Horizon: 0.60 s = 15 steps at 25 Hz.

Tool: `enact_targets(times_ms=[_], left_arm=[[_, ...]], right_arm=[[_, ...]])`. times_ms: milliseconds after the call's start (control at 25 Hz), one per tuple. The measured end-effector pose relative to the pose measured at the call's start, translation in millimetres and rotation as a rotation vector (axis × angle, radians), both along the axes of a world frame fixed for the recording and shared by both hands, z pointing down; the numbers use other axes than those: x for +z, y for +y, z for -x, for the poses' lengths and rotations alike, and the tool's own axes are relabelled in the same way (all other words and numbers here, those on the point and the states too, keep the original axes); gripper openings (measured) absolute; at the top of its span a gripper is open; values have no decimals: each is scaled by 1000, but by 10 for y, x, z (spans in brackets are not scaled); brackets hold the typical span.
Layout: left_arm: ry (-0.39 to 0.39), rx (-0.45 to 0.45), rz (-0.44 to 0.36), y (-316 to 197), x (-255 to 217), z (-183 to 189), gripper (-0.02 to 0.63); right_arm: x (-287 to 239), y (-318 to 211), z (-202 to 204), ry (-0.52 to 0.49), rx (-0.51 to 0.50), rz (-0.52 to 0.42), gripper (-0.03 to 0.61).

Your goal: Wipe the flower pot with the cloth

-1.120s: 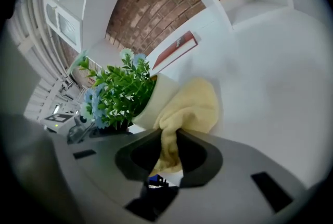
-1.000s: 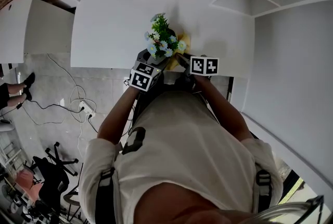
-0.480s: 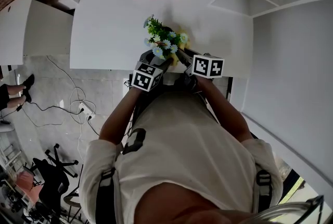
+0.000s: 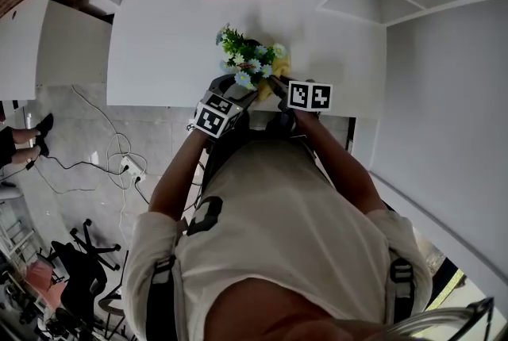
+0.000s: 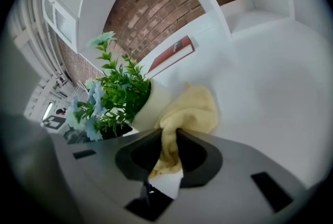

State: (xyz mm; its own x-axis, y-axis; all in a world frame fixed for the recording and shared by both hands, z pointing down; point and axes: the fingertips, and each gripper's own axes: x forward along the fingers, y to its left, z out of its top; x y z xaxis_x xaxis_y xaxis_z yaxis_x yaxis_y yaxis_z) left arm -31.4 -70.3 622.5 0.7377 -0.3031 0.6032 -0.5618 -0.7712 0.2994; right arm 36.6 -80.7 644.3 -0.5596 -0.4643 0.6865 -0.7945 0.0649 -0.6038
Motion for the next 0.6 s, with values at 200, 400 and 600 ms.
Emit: enact_targets(times_ms=[200, 400, 600], left_arm=[[-99, 132, -125, -418, -143, 299, 334], [-143, 307, -160, -514, -19, 167, 364], [-89, 237, -166, -566, -69, 84, 360]], right_arm=[[16, -1, -22, -14, -13, 6, 91], [-122, -15, 20, 45, -87, -53, 86], [-459, -132, 78, 31, -114, -150, 86]])
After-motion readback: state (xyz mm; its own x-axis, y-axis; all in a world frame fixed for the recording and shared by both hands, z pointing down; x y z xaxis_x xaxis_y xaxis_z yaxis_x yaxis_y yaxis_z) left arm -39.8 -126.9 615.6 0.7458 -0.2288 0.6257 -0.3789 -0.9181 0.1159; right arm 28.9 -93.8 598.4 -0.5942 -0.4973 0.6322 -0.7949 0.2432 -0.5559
